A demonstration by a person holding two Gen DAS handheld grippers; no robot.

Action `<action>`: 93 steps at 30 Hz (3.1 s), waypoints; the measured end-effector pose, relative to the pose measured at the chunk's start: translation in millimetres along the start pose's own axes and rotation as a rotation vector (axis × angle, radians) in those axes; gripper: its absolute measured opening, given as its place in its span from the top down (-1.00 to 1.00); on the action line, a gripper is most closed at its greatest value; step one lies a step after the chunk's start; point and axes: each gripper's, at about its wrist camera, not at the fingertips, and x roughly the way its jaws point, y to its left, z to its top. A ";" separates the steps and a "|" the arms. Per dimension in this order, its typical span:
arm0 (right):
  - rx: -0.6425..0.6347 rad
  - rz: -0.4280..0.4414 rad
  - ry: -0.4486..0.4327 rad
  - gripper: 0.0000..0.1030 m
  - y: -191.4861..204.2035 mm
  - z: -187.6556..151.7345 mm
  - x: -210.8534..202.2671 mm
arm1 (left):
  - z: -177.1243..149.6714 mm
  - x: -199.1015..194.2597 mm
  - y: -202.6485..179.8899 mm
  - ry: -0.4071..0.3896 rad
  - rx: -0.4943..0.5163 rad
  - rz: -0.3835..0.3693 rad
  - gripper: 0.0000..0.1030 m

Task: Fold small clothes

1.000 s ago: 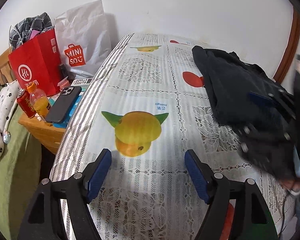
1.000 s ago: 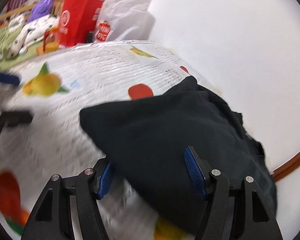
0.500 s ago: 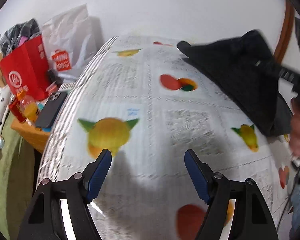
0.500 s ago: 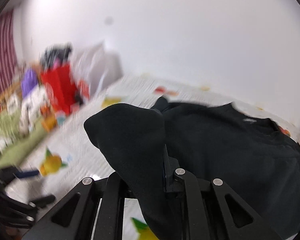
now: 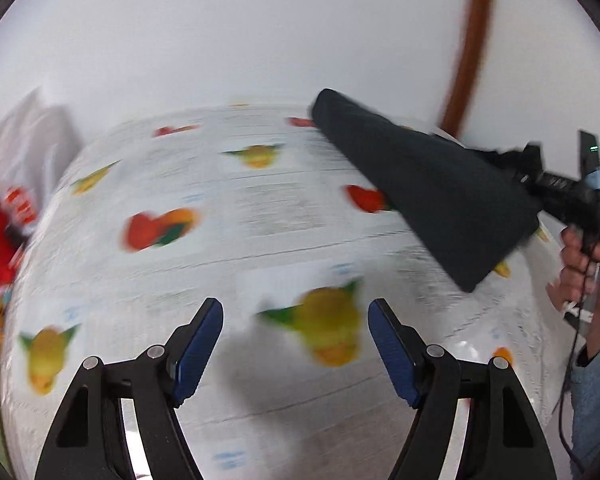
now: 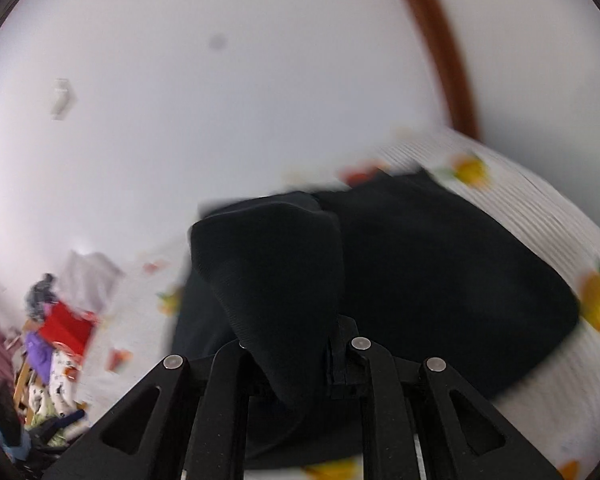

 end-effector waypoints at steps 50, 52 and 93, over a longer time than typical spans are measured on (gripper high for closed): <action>-0.070 0.182 0.047 0.49 65.6 -62.8 24.3 | -49.1 -14.4 3.6 0.054 -0.006 -0.050 0.29; -0.075 0.164 0.045 0.29 67.2 -59.9 27.4 | -46.2 -15.3 -3.9 0.028 0.016 -0.044 0.20; -0.078 0.035 -0.123 0.88 10.7 1.6 -6.5 | 1.5 51.4 -51.5 0.095 0.027 0.061 -0.25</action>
